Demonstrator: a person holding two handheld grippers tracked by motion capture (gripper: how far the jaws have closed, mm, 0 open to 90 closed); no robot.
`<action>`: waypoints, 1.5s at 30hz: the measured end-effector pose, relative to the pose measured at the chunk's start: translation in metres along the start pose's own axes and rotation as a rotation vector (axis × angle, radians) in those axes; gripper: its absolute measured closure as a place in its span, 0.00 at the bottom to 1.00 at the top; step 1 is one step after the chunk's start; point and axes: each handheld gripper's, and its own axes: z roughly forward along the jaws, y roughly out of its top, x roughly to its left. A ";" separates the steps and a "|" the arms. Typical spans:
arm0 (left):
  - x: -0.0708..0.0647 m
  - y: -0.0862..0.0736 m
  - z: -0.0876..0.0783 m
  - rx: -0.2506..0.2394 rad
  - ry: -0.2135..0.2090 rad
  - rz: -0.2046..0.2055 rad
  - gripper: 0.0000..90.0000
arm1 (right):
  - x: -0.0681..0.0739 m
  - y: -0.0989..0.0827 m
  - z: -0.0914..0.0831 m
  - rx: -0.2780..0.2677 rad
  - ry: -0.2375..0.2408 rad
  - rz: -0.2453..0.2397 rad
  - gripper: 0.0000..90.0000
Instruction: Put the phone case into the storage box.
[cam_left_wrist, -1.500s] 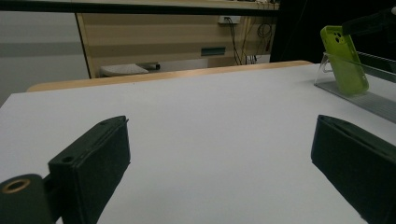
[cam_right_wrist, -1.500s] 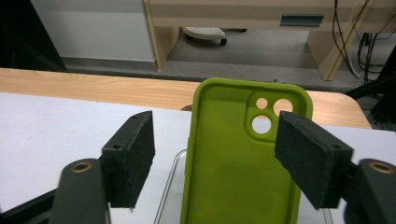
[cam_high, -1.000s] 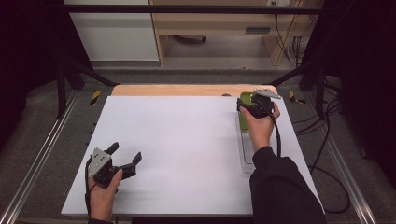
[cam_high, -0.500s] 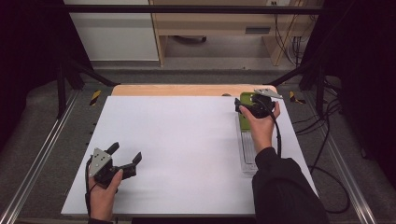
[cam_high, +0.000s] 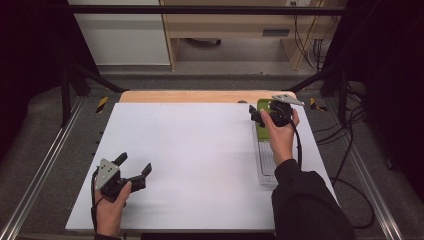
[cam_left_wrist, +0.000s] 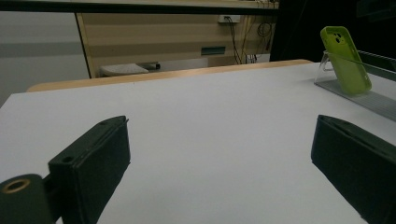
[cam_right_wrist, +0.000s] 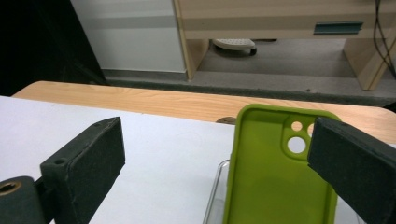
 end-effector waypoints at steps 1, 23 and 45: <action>0.000 0.000 0.000 0.000 0.000 0.000 0.05 | 0.001 0.001 -0.001 0.001 0.007 0.002 0.05; 0.000 0.001 -0.004 -0.010 0.001 0.010 0.03 | 0.003 0.018 -0.045 -0.120 0.089 0.002 0.05; 0.004 -0.001 -0.013 -0.021 -0.008 0.004 0.02 | -0.005 0.019 -0.081 -0.220 0.071 -0.013 0.03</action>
